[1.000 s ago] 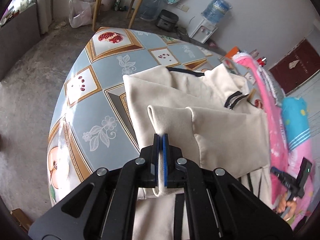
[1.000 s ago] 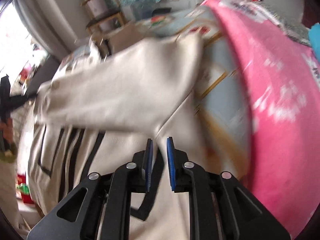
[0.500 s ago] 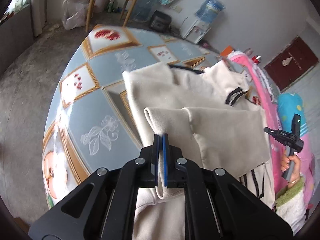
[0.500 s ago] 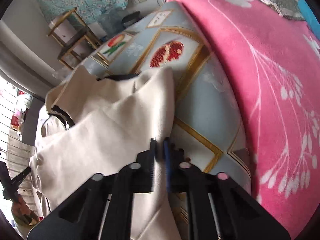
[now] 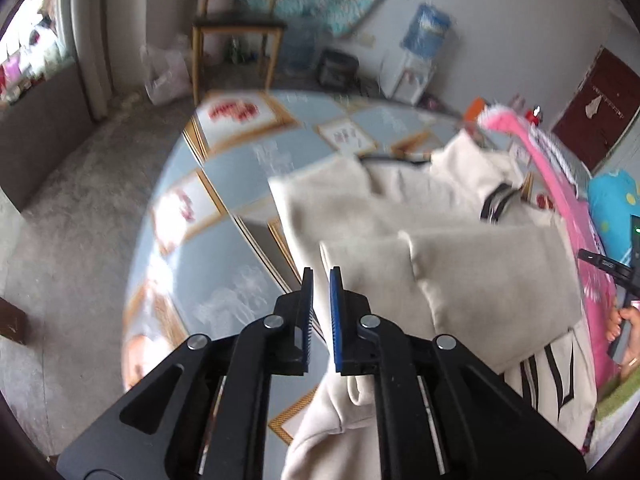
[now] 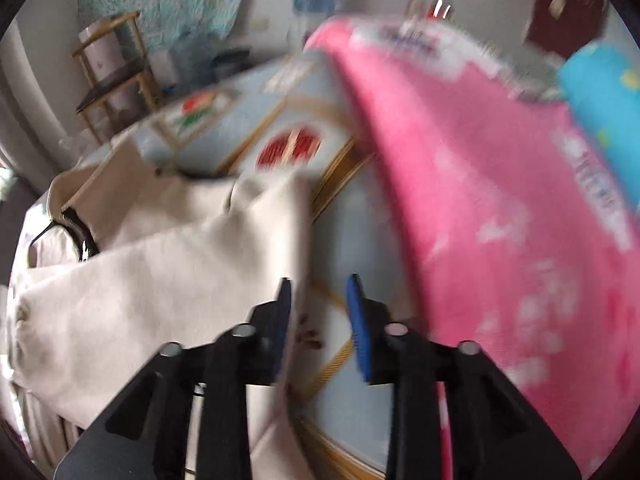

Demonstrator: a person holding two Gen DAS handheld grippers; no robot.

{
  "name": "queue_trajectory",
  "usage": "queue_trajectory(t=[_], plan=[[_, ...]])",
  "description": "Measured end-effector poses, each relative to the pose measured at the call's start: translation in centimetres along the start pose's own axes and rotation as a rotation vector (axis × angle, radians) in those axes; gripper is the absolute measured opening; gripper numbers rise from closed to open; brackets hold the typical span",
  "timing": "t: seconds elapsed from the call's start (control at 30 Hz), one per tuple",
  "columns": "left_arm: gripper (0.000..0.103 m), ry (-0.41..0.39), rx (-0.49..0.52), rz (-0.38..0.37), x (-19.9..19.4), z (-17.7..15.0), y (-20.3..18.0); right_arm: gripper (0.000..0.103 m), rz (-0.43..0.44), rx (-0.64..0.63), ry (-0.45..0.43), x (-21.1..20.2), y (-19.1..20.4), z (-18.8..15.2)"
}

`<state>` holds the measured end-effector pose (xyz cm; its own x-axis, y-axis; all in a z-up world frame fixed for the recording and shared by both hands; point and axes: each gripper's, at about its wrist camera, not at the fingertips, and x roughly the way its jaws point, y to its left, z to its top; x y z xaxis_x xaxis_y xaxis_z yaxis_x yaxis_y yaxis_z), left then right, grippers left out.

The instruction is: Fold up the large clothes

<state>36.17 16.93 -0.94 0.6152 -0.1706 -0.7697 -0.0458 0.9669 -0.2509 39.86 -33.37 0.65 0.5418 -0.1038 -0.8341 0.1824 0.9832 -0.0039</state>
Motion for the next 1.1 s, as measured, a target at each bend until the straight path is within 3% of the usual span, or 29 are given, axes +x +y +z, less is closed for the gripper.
queue_trajectory(t=[0.1,0.17,0.23,0.33,0.43,0.5,0.6,0.67,0.73,0.77,0.8,0.87,0.97,1.03,1.1], plan=[[0.008,-0.001,0.063,-0.056,-0.7,0.6,-2.1,0.034,0.045,-0.084,-0.061,-2.1,2.1,-0.2],[0.009,0.038,0.097,-0.082,0.3,0.6,-3.9,0.036,0.146,-0.174,-0.029,-1.9,5.0,-0.9],[0.019,0.106,0.129,-0.081,2.2,0.1,-5.6,0.037,0.199,-0.231,0.021,-0.7,7.3,-1.6],[0.018,0.174,0.135,-0.035,5.6,-1.0,-6.0,0.038,0.207,-0.231,0.145,3.2,8.8,-2.6],[0.018,0.161,0.099,-0.057,5.2,-1.1,-5.2,0.039,0.21,-0.216,0.128,3.3,8.4,-2.7],[0.018,0.151,0.108,-0.038,4.2,-1.2,-5.3,0.039,0.144,-0.228,0.136,2.0,8.3,-2.9],[0.02,0.12,0.208,-0.062,2.0,-2.2,-7.3,0.046,0.229,-0.272,0.096,-0.9,9.0,-4.1],[0.028,0.144,0.252,-0.061,1.9,-3.3,-8.4,0.05,0.243,-0.319,0.09,-1.9,9.9,-5.8],[0.035,0.204,0.326,0.019,3.5,-5.3,-9.9,0.054,0.176,-0.37,0.142,-0.4,10.7,-7.6],[0.036,0.179,0.368,0.055,3.6,-5.9,-10.4,0.057,0.157,-0.377,0.123,0.0,10.9,-8.2],[0.039,0.152,0.42,0.109,3.3,-6.5,-11.2,0.058,0.145,-0.374,0.102,-0.2,10.8,-8.1],[0.039,0.141,0.425,0.135,2.2,-6.7,-11.6,0.058,0.109,-0.335,0.114,-1.1,10.7,-8.1],[0.049,0.104,0.396,0.075,-1.7,-7.6,-11.8,0.061,0.153,-0.282,0.056,-5.4,10.3,-9.7],[0.063,0.074,0.401,0.059,-4.3,-9.0,-12.2,0.072,0.157,-0.274,0.009,-8.5,10.1,-11.8],[0.07,0.066,0.411,0.035,-6.9,-11.4,-12.4,0.077,0.185,-0.265,-0.014,-11.3,10.0,-15.0]])
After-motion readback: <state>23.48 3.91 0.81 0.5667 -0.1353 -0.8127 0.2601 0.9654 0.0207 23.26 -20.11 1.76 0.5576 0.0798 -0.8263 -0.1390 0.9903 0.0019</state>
